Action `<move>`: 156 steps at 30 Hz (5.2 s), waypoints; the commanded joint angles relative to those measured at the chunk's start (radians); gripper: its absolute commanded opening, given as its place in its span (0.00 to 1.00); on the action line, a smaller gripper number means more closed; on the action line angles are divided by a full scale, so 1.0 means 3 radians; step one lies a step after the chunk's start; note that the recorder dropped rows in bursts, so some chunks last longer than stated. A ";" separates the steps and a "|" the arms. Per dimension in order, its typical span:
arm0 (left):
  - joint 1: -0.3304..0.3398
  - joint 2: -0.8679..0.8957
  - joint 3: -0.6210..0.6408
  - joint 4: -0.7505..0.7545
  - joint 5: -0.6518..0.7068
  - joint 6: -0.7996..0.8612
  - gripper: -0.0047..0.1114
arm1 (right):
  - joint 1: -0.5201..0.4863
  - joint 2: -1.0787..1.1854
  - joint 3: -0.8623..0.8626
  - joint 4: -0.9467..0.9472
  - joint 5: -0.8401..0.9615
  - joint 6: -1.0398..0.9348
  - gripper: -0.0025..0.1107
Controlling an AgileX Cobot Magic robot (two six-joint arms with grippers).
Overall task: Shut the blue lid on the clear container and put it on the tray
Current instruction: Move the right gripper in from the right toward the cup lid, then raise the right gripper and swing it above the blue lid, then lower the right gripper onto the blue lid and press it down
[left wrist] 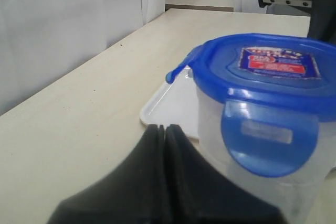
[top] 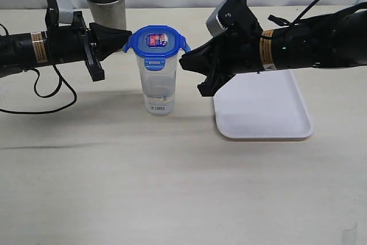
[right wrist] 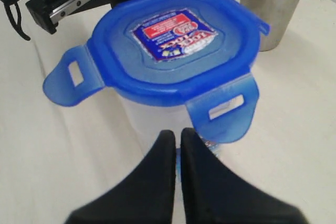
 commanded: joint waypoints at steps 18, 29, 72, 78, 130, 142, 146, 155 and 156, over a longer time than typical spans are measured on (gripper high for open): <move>0.0001 0.0001 -0.0030 -0.0299 0.0242 -0.0011 0.04 | 0.0006 0.0012 -0.0003 -0.1028 0.0342 0.0865 0.06; 0.0001 0.0001 -0.0030 -0.0324 0.0480 -0.0027 0.04 | 0.0006 -0.0086 -0.0003 -0.1028 0.1643 0.1340 0.06; -0.0159 0.0001 -0.0016 -0.0144 0.0999 -0.0282 0.04 | 0.0693 -0.0060 -0.2147 0.5980 0.4832 -0.4562 0.06; -0.0159 0.0001 -0.0016 -0.0144 0.0929 -0.0282 0.04 | 0.0868 0.0172 -0.2147 0.5949 0.4664 -0.4641 0.06; 0.0156 0.0001 -0.0016 -0.0231 -0.0009 -0.0313 0.04 | 0.0897 0.0492 -0.2126 0.5878 0.4841 -0.4951 0.06; 0.0266 -0.0014 -0.0016 0.0003 -0.0048 -0.0358 0.04 | 0.0897 0.0254 -0.2140 0.5864 0.4675 -0.4999 0.06; 0.0236 -0.0014 -0.0016 -0.0024 -0.0048 -0.0358 0.04 | 0.0897 0.0180 -0.2140 0.5891 0.4670 -0.4999 0.06; 0.0061 -0.0014 -0.0016 -0.0148 -0.0048 -0.0091 0.04 | 0.0897 0.0174 -0.2063 0.5904 0.5034 -0.4999 0.06; 0.0054 -0.0014 -0.0016 -0.0148 -0.0048 -0.0091 0.04 | 0.0897 0.0174 -0.2047 0.5904 0.5034 -0.4999 0.06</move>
